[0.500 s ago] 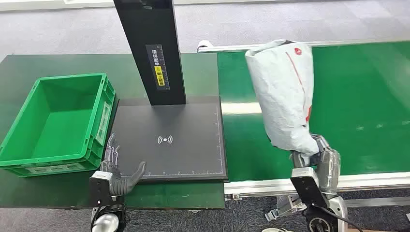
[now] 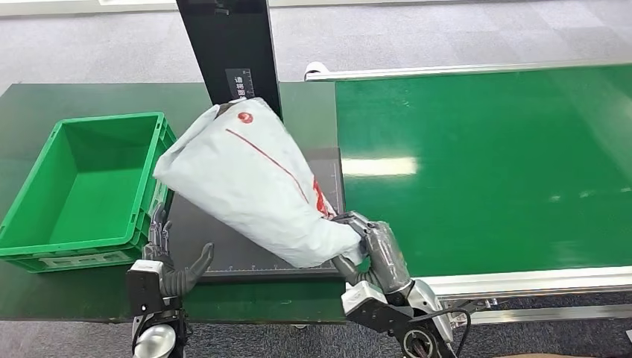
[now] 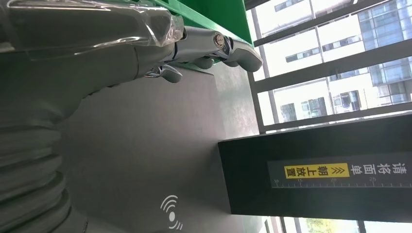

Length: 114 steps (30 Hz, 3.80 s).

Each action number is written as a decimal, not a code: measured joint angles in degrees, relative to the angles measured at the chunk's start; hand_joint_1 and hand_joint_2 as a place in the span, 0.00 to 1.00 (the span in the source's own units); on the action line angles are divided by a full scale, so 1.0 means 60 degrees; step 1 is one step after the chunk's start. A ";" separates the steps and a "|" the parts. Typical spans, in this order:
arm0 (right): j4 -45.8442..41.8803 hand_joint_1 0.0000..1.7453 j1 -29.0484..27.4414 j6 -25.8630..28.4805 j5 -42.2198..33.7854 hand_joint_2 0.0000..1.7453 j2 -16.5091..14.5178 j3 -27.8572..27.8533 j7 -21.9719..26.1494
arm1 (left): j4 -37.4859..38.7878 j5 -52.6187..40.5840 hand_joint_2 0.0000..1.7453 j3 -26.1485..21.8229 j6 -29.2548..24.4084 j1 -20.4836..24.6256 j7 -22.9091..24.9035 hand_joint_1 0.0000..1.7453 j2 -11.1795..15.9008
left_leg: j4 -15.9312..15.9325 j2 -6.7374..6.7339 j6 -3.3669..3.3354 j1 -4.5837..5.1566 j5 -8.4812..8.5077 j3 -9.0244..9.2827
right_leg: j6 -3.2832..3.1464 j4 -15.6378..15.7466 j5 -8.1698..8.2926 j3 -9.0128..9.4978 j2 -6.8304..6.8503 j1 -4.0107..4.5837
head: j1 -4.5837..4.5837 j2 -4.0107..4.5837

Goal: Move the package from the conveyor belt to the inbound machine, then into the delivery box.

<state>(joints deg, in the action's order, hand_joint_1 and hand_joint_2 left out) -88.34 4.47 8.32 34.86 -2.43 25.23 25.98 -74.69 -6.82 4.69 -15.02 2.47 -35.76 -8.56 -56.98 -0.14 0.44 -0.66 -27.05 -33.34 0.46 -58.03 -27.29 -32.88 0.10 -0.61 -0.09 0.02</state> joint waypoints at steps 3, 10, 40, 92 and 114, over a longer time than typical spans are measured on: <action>0.0452 1.00 0.0262 -0.0128 0.0016 1.00 0.0001 0.0281 -0.0116 | 0.0016 0.0008 1.00 -0.0059 -0.0002 0.0043 0.0001 0.00 -0.0004 | 0.0000 -0.0004 0.0000 0.0000 0.0000 0.0001 | 0.0000 0.0000 0.0000 -0.0002 0.0000 0.0000 | 0.0001 0.0001; 0.1530 1.00 0.0791 -0.0167 -0.0062 1.00 0.0008 0.0592 -0.0506 | 0.0197 -0.0004 1.00 -0.0123 -0.0005 0.0343 0.0063 0.00 -0.0032 | -0.0001 0.0000 0.0001 -0.0001 0.0001 0.0002 | -0.0001 -0.0001 0.0001 0.0000 0.0006 0.0001 | 0.0000 0.0000; 0.4664 0.00 0.2156 0.0726 0.0403 0.00 0.0130 -0.1598 -0.1440 | 0.0273 -0.0087 1.00 -0.0354 -0.0154 0.0153 0.0274 0.00 -0.0113 | -0.0003 0.0007 -0.0001 0.0000 0.0002 0.0000 | 0.0000 0.0000 0.0003 -0.0001 0.0007 0.0000 | 0.0003 -0.0002; 0.2461 0.00 0.1635 -0.0870 -0.2464 0.00 0.0162 -0.1881 0.0069 | 0.0403 -0.3952 1.00 0.1825 0.0382 0.1152 0.0327 0.00 0.0338 | -0.0006 -0.0001 -0.0002 0.0001 0.0003 0.0001 | -0.0001 0.0000 0.0006 -0.0008 0.0011 -0.0003 | 0.0001 -0.0002; 0.2278 0.00 0.1789 -0.0987 -0.2917 0.00 0.0201 -0.1438 0.0399 | 0.2450 -0.5283 1.00 0.2648 -0.0804 0.2715 0.0239 0.00 0.0535 | -0.0006 0.0005 -0.0006 0.0002 0.0010 0.0001 | -0.0001 -0.0001 0.0008 -0.0004 0.0012 -0.0003 | 0.0001 0.0000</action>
<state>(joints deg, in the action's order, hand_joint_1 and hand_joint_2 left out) -74.67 15.21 2.40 17.35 -1.22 16.60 28.37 -59.98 -38.52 20.57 -19.84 18.75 -34.33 -5.35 -57.01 -0.11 0.41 -0.65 -26.99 -33.34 0.45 -58.04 -27.24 -32.90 0.17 -0.62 -0.09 0.02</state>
